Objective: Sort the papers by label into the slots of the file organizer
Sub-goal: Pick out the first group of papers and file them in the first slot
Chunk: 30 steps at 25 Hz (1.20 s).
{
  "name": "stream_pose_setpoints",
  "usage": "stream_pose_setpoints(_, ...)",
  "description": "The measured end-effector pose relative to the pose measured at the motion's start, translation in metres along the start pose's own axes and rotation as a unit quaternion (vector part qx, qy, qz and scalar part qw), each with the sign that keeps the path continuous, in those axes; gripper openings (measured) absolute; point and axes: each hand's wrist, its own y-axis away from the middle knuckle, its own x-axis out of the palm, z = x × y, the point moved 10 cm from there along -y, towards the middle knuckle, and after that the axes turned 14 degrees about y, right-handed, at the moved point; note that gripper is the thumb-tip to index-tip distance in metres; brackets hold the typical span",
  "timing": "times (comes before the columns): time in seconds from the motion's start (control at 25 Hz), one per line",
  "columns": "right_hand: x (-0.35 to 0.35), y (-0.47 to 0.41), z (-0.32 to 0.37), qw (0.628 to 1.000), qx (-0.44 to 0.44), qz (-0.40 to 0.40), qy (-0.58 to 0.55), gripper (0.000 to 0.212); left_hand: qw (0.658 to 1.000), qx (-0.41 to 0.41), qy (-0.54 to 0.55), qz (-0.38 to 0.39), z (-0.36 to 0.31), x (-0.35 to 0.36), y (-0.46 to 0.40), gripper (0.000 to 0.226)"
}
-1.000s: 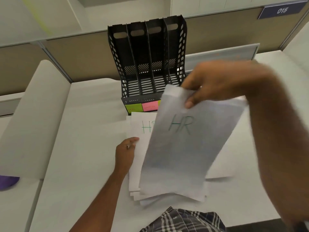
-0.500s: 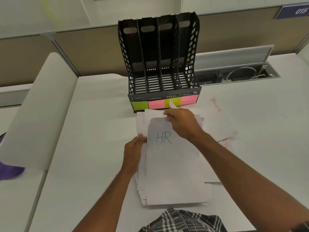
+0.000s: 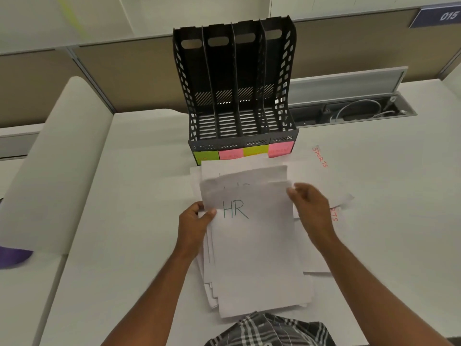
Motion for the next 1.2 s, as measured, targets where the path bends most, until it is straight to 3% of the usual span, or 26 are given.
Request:
stream_pose_setpoints(0.08, 0.013, 0.014, -0.024, 0.996, 0.005, 0.059, 0.063, 0.012, 1.000, -0.008, 0.028, -0.003, 0.001, -0.001, -0.001, 0.008)
stream_pose_setpoints(0.2, 0.017, 0.023, -0.044, 0.996, 0.008, 0.058, 0.069, 0.020, 0.998, -0.017, 0.064, -0.002, 0.000, 0.001, -0.001, 0.016)
stream_pose_setpoints(0.32, 0.009, 0.023, -0.042, 1.000, -0.010, 0.018, -0.022, 0.008, 0.997, -0.016, 0.078, -0.013, -0.002, -0.002, -0.001, 0.016)
stream_pose_setpoints(0.4, 0.002, 0.021, -0.046, 0.996, -0.010, -0.012, -0.090, 0.016, 0.995, -0.017, 0.094, -0.005, -0.002, -0.003, -0.003, 0.016)
stream_pose_setpoints(0.64, 0.020, 0.028, -0.063, 0.983, 0.027, 0.029, -0.177, 0.022, 0.999, 0.018, 0.015, 0.037, 0.000, 0.002, 0.001, 0.048)
stream_pose_setpoints(0.8, 0.019, 0.026, -0.046, 0.987, -0.041, 0.031, -0.149, 0.037, 0.999, 0.017, -0.021, 0.041, 0.009, -0.002, 0.001, 0.054)
stream_pose_setpoints(0.96, 0.023, 0.018, -0.030, 0.989, -0.060, 0.068, -0.117, 0.028, 0.998, 0.036, 0.033, 0.033, -0.002, 0.000, 0.005, 0.052)
stream_pose_setpoints(1.08, 0.022, 0.009, -0.021, 0.990, -0.071, 0.062, -0.110, 0.024, 0.995, 0.060, 0.058, 0.053, -0.016, 0.007, 0.009, 0.072)
stream_pose_setpoints(1.2, 0.028, 0.001, -0.014, 0.988, -0.067, 0.079, -0.111, 0.032, 0.995, 0.065, 0.053, 0.048, -0.020, 0.007, 0.010, 0.073)
